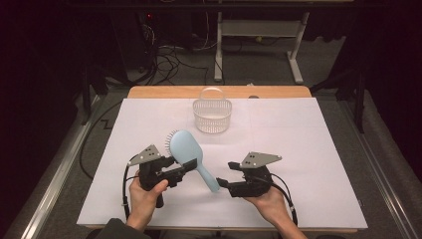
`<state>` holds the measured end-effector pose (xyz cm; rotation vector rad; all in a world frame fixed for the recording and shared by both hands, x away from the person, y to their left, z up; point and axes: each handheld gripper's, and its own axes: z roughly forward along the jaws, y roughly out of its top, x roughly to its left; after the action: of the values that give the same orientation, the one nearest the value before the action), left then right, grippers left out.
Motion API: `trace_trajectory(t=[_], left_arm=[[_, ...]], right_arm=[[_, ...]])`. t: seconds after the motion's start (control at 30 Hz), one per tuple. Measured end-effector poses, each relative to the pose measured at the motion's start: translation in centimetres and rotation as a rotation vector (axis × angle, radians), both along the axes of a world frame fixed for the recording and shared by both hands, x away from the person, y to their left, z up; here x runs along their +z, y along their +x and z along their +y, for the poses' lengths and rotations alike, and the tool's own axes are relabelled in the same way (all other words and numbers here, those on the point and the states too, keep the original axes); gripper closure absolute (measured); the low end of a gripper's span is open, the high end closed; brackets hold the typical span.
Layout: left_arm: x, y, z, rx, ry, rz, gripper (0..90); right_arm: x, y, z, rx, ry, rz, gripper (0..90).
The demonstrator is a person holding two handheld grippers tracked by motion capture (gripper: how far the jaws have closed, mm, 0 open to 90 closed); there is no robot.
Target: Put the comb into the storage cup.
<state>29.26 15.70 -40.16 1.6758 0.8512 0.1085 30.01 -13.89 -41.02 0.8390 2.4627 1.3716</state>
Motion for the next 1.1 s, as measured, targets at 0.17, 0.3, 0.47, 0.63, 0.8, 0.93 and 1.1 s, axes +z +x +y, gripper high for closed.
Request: trace_trajectory(t=[0.17, 0.3, 0.47, 0.63, 0.8, 0.93, 1.1], left_arm=[[0.1, 0.0, 0.2, 0.006, -0.005, -0.001, 54.2], [0.2, 0.0, 0.4, 0.013, -0.007, -0.005, 54.3], [0.3, -0.1, 0.6, 0.021, -0.010, -0.006, 54.3], [0.4, -0.1, 0.7, 0.024, -0.007, -0.010, 54.3], [0.3, 0.0, 0.8, 0.031, -0.002, -0.010, 54.3], [0.4, 0.0, 0.9, 0.038, -0.005, -0.014, 54.3], [0.6, -0.1, 1.1, 0.043, -0.006, -0.020, 54.3]], right_arm=[[0.2, 0.1, -0.5, -0.013, 0.012, -0.007, 34.2], [0.5, 0.1, -0.9, -0.020, 0.028, -0.021, 33.2], [0.7, 0.2, -1.7, -0.036, 0.045, -0.017, 32.9], [0.8, 0.2, -3.1, -0.050, 0.054, -0.024, 32.3], [0.6, 0.1, -5.0, -0.069, 0.060, -0.029, 32.1], [0.3, 0.1, -6.6, -0.104, 0.069, -0.031, 31.1], [0.1, -0.1, -8.0, -0.138, 0.077, -0.049, 30.3]])
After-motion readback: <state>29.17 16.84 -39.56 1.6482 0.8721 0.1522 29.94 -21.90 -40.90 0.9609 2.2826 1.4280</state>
